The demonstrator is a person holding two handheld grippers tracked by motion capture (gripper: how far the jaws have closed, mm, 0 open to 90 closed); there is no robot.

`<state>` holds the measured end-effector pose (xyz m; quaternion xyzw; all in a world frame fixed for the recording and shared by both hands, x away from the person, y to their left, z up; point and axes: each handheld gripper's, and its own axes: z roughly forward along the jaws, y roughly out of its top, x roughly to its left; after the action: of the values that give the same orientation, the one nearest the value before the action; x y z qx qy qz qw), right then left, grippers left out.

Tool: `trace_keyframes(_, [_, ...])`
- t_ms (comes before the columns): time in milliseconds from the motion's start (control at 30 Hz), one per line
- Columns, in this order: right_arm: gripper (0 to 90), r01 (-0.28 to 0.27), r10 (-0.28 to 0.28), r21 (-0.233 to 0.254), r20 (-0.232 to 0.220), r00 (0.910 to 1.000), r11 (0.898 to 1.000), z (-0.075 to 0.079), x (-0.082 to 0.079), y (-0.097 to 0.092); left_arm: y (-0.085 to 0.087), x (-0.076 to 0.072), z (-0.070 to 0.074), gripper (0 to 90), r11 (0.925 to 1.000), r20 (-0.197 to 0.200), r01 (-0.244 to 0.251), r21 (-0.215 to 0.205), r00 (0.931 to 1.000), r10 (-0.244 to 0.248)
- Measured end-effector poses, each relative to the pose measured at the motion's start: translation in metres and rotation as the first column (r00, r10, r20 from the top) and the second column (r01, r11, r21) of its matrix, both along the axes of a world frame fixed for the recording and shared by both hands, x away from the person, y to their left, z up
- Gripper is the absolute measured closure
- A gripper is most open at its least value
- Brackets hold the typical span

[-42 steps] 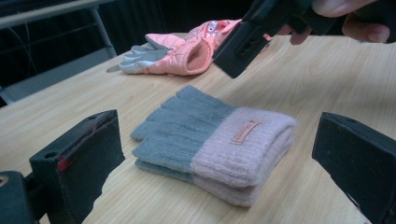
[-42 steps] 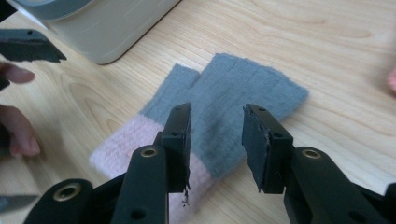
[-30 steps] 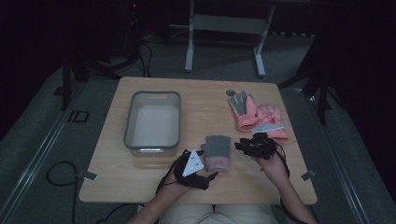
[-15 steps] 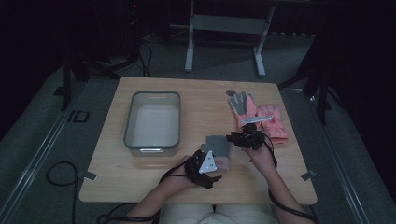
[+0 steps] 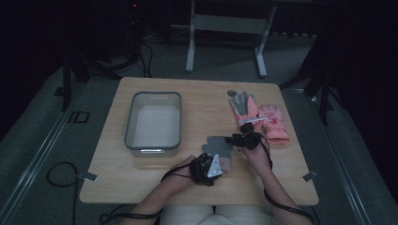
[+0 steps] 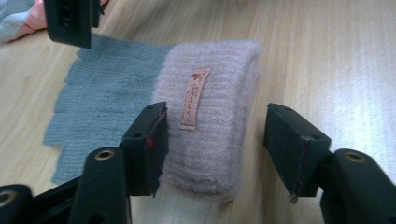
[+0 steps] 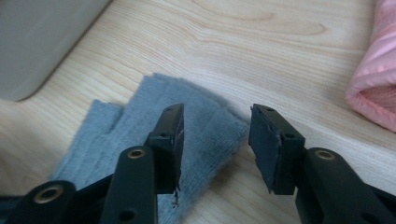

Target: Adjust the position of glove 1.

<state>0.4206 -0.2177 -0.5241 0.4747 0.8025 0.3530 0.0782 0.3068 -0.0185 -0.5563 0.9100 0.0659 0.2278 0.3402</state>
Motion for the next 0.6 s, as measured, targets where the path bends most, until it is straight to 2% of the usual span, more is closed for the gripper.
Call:
trace_keyframes(33, [52.5, 0.006, -0.006, 0.002, -0.008, 1.0, 1.0, -0.002, 0.001, 0.0, -0.001, 0.0, 0.0, 42.8, 1.0, 0.01, 0.001, 0.009, 1.0, -0.001])
trace_keyframes(67, [50.6, 0.018, -0.018, 0.003, -0.026, 0.9995, 1.0, -0.005, 0.002, 0.001, -0.001, 0.0, -0.001, 49.4, 0.9998, 0.028, -0.01, 0.014, 0.9996, 0.01])
trace_keyframes(100, [50.4, 0.021, -0.021, 0.0, -0.033, 0.9992, 1.0, -0.007, 0.003, 0.001, -0.001, 0.0, -0.001, 51.2, 0.9998, 0.028, -0.01, 0.014, 0.9996, 0.01])
trace_keyframes(167, [49.2, 0.018, -0.018, 0.003, -0.046, 0.9988, 1.0, -0.009, 0.003, 0.002, 0.001, 0.002, 0.001, 53.5, 0.9999, 0.009, -0.008, 0.01, 0.9999, 0.008])
trace_keyframes(200, [48.1, 0.012, -0.012, -0.003, -0.066, 0.9978, 1.0, -0.013, 0.005, 0.005, 0.002, 0.004, 0.002, 59.3, 1.0, -0.002, -0.004, 0.007, 1.0, 0.004])
trace_keyframes(233, [46.5, 0.004, -0.004, -0.004, -0.086, 0.9963, 1.0, -0.015, 0.005, 0.007, 0.006, 0.008, 0.003, 61.3, 1.0, -0.028, 0.006, -0.004, 0.9996, -0.006])
trace_keyframes(267, [46.5, 0.004, -0.004, -0.004, -0.086, 0.9963, 1.0, -0.015, 0.005, 0.007, 0.006, 0.008, 0.003, 62.7, 1.0, -0.028, 0.006, -0.004, 0.9996, -0.006])
trace_keyframes(300, [46.5, 0.0, -0.002, -0.015, -0.104, 0.9945, 1.0, -0.017, 0.005, 0.009, 0.006, 0.008, 0.003, 62.7, 1.0, -0.028, 0.006, -0.004, 0.9996, -0.006])
trace_keyframes(367, [45.2, 0.002, -0.004, -0.026, -0.101, 0.9948, 1.0, -0.017, 0.005, 0.013, 0.008, 0.012, 0.005, 65.0, 0.9996, -0.063, 0.021, -0.018, 0.9978, -0.022])
trace_keyframes(467, [46.6, 0.009, -0.009, -0.007, -0.118, 0.9929, 1.0, -0.017, 0.007, 0.012, 0.011, 0.018, 0.006, 67.1, 0.9992, -0.105, 0.028, -0.029, 0.994, -0.031])
trace_keyframes(533, [48.5, -0.006, 0.007, 0.004, -0.112, 0.9937, 1.0, -0.018, 0.006, 0.014, 0.011, 0.02, 0.007, 68.0, 0.999, -0.115, 0.036, -0.028, 0.9926, -0.039])
trace_keyframes(600, [54.3, -0.024, 0.03, 0.046, -0.139, 0.9898, 0.999, -0.019, 0.007, 0.014, 0.012, 0.021, 0.007, 68.5, 0.9988, -0.129, 0.036, -0.032, 0.9909, -0.04])
